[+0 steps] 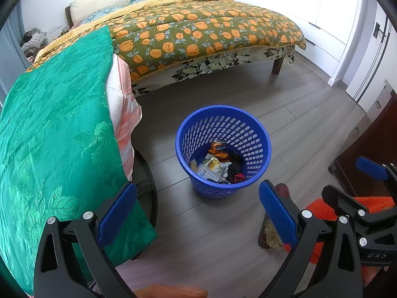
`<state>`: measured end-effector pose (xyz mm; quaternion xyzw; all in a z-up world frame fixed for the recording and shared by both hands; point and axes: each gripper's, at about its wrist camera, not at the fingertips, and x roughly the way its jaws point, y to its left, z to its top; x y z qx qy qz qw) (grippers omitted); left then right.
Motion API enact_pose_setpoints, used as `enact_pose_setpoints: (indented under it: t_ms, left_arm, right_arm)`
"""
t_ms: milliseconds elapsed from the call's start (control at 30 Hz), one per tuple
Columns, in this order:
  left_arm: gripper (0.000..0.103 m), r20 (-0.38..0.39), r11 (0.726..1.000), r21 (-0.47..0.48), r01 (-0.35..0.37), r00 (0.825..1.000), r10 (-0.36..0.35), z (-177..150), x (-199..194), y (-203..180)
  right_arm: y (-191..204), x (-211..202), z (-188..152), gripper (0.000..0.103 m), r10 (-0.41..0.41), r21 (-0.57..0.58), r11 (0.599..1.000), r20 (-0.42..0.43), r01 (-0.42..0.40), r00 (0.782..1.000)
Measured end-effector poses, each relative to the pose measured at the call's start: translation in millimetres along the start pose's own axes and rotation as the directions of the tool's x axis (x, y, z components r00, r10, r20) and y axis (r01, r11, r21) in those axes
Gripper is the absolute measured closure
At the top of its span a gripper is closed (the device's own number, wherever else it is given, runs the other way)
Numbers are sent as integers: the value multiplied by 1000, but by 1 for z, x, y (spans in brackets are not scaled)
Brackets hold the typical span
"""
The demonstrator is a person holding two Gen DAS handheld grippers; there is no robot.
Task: Collect trash
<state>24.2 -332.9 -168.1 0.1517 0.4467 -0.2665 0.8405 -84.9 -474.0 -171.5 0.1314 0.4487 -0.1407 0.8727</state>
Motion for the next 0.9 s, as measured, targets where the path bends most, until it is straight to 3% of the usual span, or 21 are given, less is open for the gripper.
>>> enact_pose_setpoints:
  t_ms: [900]
  left_arm:
    - [5,-2,1000,-18,6,1000,-6,-1,-2,2]
  right_arm:
    - [-4,1,-1,5,-6,2,1000,-4,6,1000]
